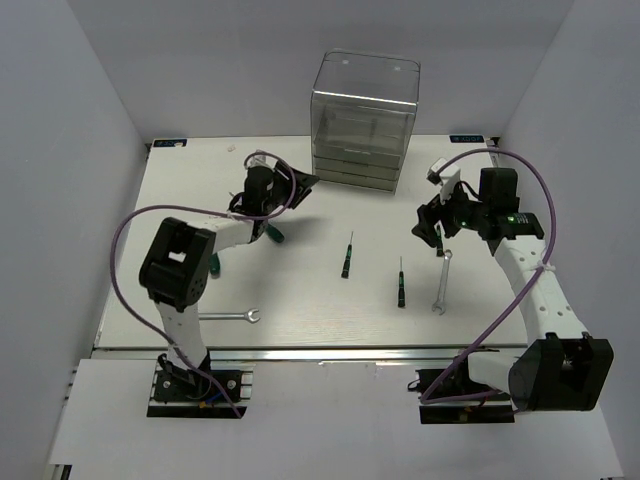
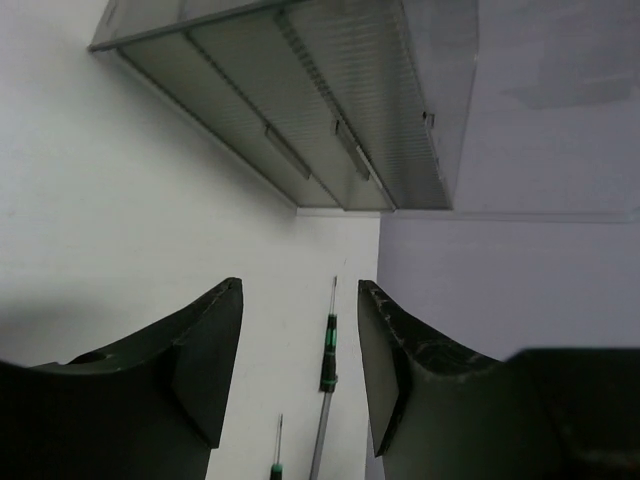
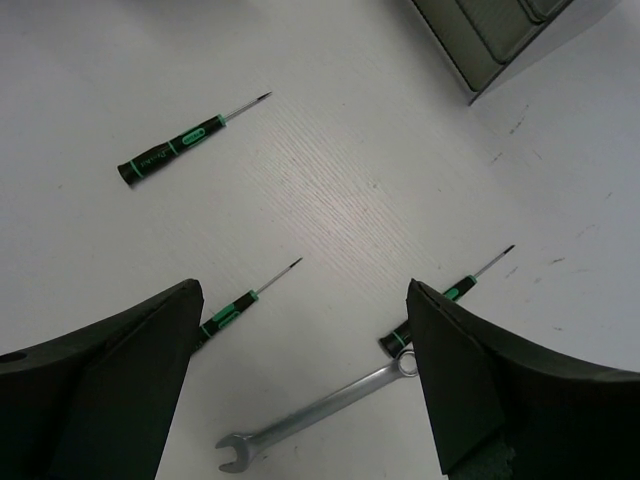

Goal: Sort the tools into containers

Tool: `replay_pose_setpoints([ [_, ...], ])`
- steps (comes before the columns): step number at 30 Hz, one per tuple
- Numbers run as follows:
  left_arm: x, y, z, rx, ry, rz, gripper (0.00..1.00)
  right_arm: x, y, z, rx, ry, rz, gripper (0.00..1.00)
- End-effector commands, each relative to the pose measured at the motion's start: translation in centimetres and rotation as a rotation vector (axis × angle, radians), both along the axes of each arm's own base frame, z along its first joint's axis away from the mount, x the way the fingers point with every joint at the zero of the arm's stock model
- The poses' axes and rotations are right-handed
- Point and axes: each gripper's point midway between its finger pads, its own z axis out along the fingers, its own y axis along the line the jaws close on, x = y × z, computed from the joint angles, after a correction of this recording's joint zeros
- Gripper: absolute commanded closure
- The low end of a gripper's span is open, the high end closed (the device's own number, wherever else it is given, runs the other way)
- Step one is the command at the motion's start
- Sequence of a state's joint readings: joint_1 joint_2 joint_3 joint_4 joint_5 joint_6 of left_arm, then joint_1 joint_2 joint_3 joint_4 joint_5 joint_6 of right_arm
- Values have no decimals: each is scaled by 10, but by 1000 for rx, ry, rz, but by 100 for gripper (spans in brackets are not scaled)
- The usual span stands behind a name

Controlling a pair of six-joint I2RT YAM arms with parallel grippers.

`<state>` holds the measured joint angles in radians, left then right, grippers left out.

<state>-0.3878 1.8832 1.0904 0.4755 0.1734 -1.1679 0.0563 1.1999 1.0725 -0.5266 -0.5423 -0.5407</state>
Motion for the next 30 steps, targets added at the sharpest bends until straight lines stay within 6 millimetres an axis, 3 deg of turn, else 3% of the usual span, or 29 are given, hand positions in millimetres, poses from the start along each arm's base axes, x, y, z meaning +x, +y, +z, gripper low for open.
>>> replay_pose_setpoints([
  [1,27,-30,45,-111,-122,-20,39,-7,10,7,40,-45,56,13],
  [2,31,-36,44,-115,-121,-27,39,-7,13,10,61,-55,65,18],
  [3,39,-43,59,-135,-154,-32,38,-11,17,7,93,-30,71,28],
  [4,42,-53,47,-133,-141,-41,38,-12,20,8,114,-26,74,36],
  [5,45,-59,47,-140,-147,-40,37,-12,24,9,134,-25,86,44],
  [6,50,-62,48,-147,-157,-31,36,-13,27,10,153,-28,104,59],
  [7,54,-72,48,-156,-167,-37,36,-12,29,10,160,-27,111,65],
  [13,70,-93,39,-179,-180,-8,36,-3,28,13,158,-36,102,70],
  [16,76,-99,41,-197,-213,7,37,-1,28,11,156,-34,103,72],
  [17,80,-101,49,-210,-233,6,37,-1,28,11,156,-34,101,72],
  [18,83,-105,44,-211,-231,3,37,-1,28,9,157,-31,102,72],
  [27,101,-109,56,-271,-309,83,38,3,24,3,144,-31,85,73],
  [30,105,-113,51,-276,-301,88,39,4,22,2,143,-33,81,73],
])
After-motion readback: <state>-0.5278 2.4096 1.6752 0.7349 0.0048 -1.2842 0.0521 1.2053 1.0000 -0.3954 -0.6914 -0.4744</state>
